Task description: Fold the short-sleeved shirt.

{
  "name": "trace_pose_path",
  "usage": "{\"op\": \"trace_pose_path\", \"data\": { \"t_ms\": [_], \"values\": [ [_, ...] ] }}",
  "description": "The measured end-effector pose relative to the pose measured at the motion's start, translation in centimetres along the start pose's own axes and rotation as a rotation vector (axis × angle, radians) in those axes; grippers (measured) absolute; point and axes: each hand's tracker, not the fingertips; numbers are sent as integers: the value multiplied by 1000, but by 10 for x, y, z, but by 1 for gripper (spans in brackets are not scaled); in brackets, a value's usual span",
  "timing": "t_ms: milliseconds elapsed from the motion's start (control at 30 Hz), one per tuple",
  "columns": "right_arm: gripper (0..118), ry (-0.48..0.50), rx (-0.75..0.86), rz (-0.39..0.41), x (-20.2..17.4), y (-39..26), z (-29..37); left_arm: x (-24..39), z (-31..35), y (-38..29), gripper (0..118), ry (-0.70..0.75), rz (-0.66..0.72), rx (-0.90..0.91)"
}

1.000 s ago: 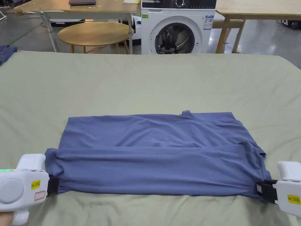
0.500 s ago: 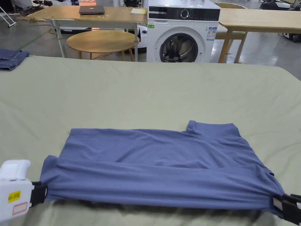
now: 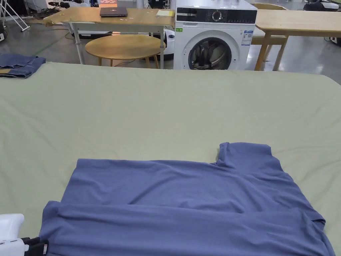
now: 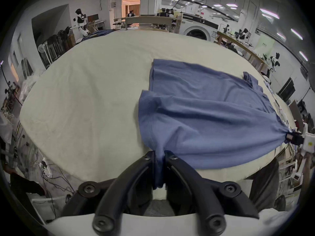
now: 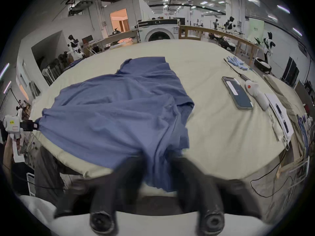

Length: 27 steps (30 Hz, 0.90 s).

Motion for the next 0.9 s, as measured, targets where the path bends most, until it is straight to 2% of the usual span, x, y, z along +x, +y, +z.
{"op": "trace_pose_path", "data": {
  "t_ms": [33,67,100,133,233,267,300,333,367,400,433,533,600,667,733,767,900],
  "values": [
    [72,-21,18,-2,0,3,1,-1,3,4,30,-11,2,21],
    [102,-35,28,-11,1,9,2,-2,6,10,70,-8,-4,36],
    [112,-22,53,-26,3,14,5,-3,8,17,104,-12,-21,55],
    [112,-8,97,-59,5,21,8,-4,10,26,117,-13,-28,83],
    [112,-15,131,-86,9,52,0,2,13,60,114,-14,-20,129],
    [108,-35,142,-83,6,61,-1,4,8,73,107,-21,-19,133],
    [101,-33,144,-75,5,72,-7,6,3,86,89,-24,-16,140],
    [63,-30,153,-73,4,83,-13,11,-4,100,46,-23,-20,140],
    [12,-33,159,-75,2,93,-19,14,-13,112,14,-17,-33,141],
    [0,-34,159,-64,2,102,-27,18,-25,125,1,11,-55,135],
    [0,-62,186,-34,-1,109,-36,20,-40,137,1,18,-73,126],
    [0,-48,157,-29,-5,127,-63,24,-79,168,1,0,-56,66],
    [0,-59,136,-16,-6,136,-81,23,-107,185,9,27,-42,50],
    [0,-71,121,-3,-4,144,-92,20,-131,199,28,95,-22,10],
    [0,-72,108,-10,-1,147,-103,14,-157,204,114,103,-12,-57],
    [0,-71,102,-13,2,149,-107,13,-163,206,117,103,-5,-47],
    [0,-88,62,-5,7,153,-125,16,-185,206,116,145,-14,-88]
  ]
}}
